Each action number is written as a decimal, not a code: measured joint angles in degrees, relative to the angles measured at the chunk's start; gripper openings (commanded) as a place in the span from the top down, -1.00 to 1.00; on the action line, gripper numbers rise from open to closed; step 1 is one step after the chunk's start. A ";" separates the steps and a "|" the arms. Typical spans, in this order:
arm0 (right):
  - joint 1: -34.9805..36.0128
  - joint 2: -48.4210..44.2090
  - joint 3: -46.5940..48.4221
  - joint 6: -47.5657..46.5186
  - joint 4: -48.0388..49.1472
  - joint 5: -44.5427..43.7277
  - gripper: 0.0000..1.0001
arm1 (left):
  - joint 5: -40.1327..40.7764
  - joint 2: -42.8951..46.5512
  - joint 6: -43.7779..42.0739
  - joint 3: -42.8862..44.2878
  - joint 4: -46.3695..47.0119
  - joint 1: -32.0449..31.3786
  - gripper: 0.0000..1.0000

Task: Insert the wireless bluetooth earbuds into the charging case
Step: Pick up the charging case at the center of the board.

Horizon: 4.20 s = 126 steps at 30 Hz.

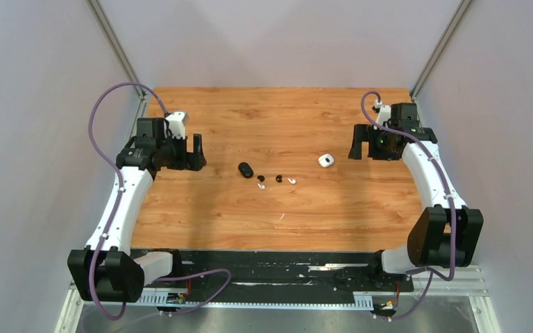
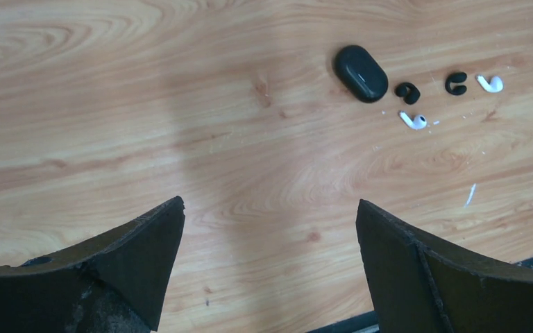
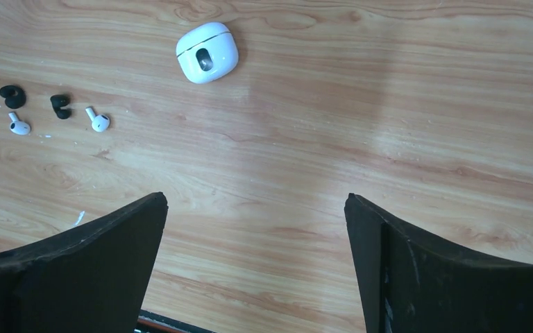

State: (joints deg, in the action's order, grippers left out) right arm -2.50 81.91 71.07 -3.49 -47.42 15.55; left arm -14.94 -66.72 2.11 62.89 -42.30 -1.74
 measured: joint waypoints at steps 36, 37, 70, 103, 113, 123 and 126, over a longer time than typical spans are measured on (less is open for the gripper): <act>13.27 25.83 20.09 -42.51 0.57 29.55 -0.40 | -16.46 -6.69 2.71 -3.82 3.43 0.00 -0.83; 12.00 27.19 21.68 -46.05 -1.40 29.59 -0.39 | -17.33 -7.50 1.49 -2.25 3.19 0.00 -0.83; 10.91 40.35 22.64 -97.74 -15.65 15.28 -0.23 | -24.15 -13.40 -7.41 4.09 -3.82 -0.07 -0.79; 10.29 30.47 9.84 -75.08 -0.39 18.84 0.63 | -26.38 -14.08 0.50 3.89 0.83 -2.58 -0.75; 24.70 -0.33 -0.46 -50.51 27.39 20.81 0.73 | -27.67 -16.79 6.82 12.57 10.67 -11.80 -0.74; 34.82 -2.97 -1.75 -34.29 40.02 11.58 0.81 | -30.12 -20.63 14.58 21.05 22.71 -18.60 -0.58; 35.43 -2.97 -1.75 -33.42 40.96 9.92 0.82 | -31.56 -21.68 15.21 21.29 24.04 -19.15 -0.51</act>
State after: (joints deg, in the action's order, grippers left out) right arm 32.93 78.94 69.32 -36.91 -6.46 25.47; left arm -46.50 -88.40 17.32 84.18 -18.26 -20.88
